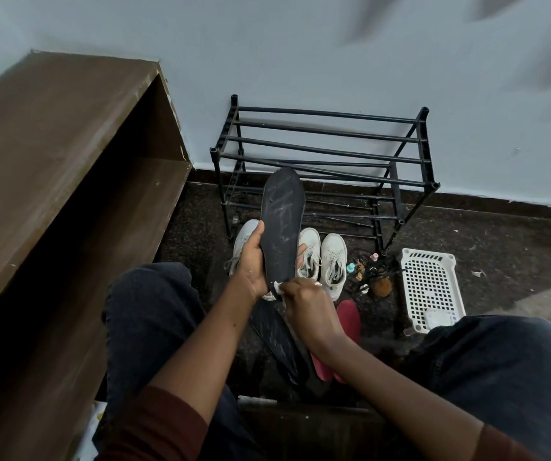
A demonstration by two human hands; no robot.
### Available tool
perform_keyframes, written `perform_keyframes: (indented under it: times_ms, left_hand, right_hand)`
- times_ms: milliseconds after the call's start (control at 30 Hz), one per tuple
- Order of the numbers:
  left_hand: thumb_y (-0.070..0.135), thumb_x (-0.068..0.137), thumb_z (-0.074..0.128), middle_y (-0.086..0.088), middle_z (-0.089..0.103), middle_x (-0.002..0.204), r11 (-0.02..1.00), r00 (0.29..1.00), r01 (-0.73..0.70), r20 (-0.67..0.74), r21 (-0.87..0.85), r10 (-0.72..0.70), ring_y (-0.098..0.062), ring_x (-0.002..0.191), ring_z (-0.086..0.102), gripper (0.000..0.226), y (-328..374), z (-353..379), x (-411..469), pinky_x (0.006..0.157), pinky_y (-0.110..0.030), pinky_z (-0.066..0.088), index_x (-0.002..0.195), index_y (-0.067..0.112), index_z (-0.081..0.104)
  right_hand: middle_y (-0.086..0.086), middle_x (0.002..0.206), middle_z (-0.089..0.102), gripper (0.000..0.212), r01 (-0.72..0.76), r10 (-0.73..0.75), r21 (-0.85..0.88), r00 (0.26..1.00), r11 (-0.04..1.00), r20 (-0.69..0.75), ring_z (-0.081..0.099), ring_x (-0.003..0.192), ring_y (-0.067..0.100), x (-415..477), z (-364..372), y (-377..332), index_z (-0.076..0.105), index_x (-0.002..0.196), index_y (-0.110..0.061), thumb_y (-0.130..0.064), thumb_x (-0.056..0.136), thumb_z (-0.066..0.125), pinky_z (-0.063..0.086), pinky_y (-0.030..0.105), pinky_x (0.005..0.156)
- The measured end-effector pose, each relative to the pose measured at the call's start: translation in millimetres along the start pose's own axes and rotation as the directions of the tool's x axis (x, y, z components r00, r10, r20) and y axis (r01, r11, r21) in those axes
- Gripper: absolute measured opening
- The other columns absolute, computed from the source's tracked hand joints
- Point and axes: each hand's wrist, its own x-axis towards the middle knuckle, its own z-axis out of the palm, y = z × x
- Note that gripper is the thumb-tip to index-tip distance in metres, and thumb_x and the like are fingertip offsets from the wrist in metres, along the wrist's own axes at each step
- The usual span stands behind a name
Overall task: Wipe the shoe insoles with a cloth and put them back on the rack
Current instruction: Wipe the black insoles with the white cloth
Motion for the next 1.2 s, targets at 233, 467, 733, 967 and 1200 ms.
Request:
perform_keyframes:
  times_ms: [233,467,733,967,1200]
  left_hand:
    - [0.061,0.094,0.028,-0.019,0.053,0.129,0.999,0.999,-0.033,-0.007,0.017,0.034,-0.03,0.111,0.053,0.073,2,-1,-3,0.106,-0.042,0.035,0.134,0.003,0.048]
    - [0.059,0.096,0.026,-0.014,0.064,0.115,0.998,1.0,-0.01,0.011,0.055,0.009,-0.026,0.102,0.061,0.067,0,-5,-5,0.092,-0.037,0.048,0.126,0.007,0.056]
    - [0.06,0.095,0.025,-0.018,0.062,0.111,0.999,0.998,-0.047,-0.045,0.027,0.048,-0.027,0.097,0.06,0.07,0,-3,4,0.086,-0.038,0.05,0.122,0.004,0.057]
    - [0.059,0.095,0.025,-0.018,0.067,0.108,0.999,0.999,-0.027,-0.031,-0.033,0.026,-0.032,0.102,0.06,0.067,-3,-7,4,0.087,-0.041,0.05,0.113,0.005,0.061]
    - [0.058,0.096,0.027,-0.015,0.067,0.109,1.0,1.0,0.009,0.0,-0.015,-0.009,-0.026,0.098,0.064,0.068,-7,-5,1,0.095,-0.037,0.044,0.115,0.005,0.065]
  right_hand:
    - [0.019,0.082,0.062,0.013,-0.115,0.112,-0.053,0.993,0.992,-0.043,0.058,0.076,0.036,48,-15,8,0.065,0.077,0.001,0.001,0.079,0.053,0.034,0.033,0.058]
    - [0.022,0.078,0.063,0.016,-0.159,0.157,-0.008,0.98,0.987,-0.12,0.058,0.074,0.036,70,-25,18,0.066,0.075,0.003,0.005,0.079,0.051,0.033,0.031,0.057]
    - [0.02,0.089,0.066,0.018,-0.029,0.029,0.048,1.0,0.998,-0.005,0.062,0.079,0.033,31,-10,1,0.071,0.088,0.002,0.002,0.081,0.055,0.051,0.039,0.072]
    - [0.016,0.089,0.068,0.018,0.007,-0.003,0.145,1.0,0.989,-0.031,0.065,0.079,0.032,14,-9,-5,0.072,0.089,0.0,0.004,0.076,0.06,0.055,0.039,0.073]
    - [0.022,0.08,0.061,0.012,-0.09,0.09,0.006,0.989,0.996,-0.115,0.059,0.074,0.039,52,-12,7,0.066,0.081,0.004,0.004,0.08,0.054,0.05,0.042,0.06]
